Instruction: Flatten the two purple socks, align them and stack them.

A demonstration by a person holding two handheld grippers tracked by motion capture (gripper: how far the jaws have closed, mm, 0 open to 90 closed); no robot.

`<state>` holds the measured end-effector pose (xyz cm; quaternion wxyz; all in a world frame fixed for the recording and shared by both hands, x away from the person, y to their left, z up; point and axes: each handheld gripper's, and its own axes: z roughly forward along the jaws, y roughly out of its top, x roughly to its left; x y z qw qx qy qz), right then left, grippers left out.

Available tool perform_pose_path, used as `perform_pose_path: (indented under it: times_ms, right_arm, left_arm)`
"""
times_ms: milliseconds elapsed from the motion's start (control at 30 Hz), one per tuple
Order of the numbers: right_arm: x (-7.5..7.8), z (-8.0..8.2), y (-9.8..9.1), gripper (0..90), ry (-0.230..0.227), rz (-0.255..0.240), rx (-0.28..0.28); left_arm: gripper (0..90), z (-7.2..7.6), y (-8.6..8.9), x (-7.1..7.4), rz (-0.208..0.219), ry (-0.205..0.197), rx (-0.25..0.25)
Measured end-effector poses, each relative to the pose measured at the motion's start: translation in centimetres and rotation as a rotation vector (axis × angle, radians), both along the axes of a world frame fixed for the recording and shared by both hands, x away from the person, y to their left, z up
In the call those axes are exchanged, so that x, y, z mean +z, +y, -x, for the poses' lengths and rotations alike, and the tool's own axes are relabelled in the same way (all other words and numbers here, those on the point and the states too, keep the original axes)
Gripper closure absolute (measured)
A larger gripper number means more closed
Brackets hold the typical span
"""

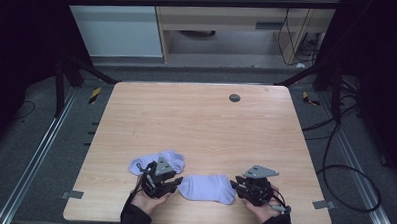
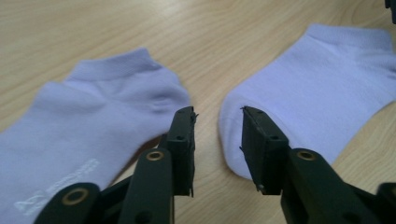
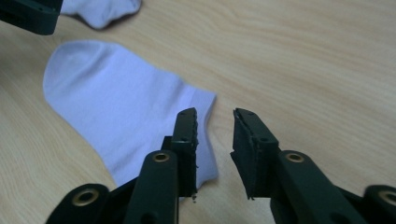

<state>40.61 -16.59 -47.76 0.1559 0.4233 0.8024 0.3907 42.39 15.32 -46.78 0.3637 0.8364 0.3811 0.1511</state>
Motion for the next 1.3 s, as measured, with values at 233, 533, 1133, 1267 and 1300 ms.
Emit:
perform_pose_path:
  times_ms: [233, 533, 1133, 1267, 1300]
  right_arm:
    - [0.6, -0.5, 0.1, 62.7, -0.028, -0.040, -0.016]
    - [1.6, -1.7, 1.4, 55.7, -0.053, -0.075, -0.016]
    - [2.3, -5.0, 6.9, 52.8, -0.051, -0.091, 0.005]
    - [2.3, -5.8, 8.9, 53.2, -0.047, -0.091, 0.022]
    - [2.3, -6.0, 9.4, 53.3, -0.045, -0.092, 0.022]
  left_arm:
    - [51.5, -0.5, 1.9, 0.6, 0.023, -0.025, 0.041]
    - [46.5, -1.2, 5.1, 1.7, 0.055, -0.062, 0.124]
    - [44.6, -1.8, 12.1, 1.1, 0.044, -0.072, 0.289]
    - [44.9, -2.1, 13.2, 0.5, 0.034, -0.069, 0.325]
    - [45.0, -2.2, 13.4, 0.3, 0.031, -0.065, 0.330]
